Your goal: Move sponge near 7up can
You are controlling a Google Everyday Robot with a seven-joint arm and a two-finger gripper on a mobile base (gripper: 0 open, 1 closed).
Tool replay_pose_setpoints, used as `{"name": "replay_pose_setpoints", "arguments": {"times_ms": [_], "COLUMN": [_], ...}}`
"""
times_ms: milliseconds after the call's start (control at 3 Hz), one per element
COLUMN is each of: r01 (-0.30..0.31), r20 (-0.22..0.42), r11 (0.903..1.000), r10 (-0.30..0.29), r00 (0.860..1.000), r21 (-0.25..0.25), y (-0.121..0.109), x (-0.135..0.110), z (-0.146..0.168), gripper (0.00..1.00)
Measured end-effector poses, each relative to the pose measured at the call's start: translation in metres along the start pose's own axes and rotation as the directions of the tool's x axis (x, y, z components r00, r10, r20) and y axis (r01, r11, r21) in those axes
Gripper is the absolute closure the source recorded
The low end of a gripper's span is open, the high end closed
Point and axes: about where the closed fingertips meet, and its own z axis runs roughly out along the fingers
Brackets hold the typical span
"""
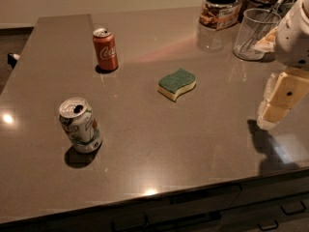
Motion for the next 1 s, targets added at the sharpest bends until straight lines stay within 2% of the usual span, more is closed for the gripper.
{"name": "replay_pose_setpoints", "arguments": {"times_ms": [333, 667, 1000], "r01": [0.0, -0.032, -0.04], "r20": [0.0, 0.027, 0.078], "r11": [1.0, 0.9995, 0.9991], "r10": [0.0, 0.032, 0.041], "r00": [1.0, 0.999, 0.996], "r21": [0.0, -0.003, -0.015], "y": [0.0, -0.012, -0.053], "x": [0.0, -0.012, -0.054], "z": [0.0, 0.006, 0.037], "gripper": [0.0, 0.0, 0.0]}}
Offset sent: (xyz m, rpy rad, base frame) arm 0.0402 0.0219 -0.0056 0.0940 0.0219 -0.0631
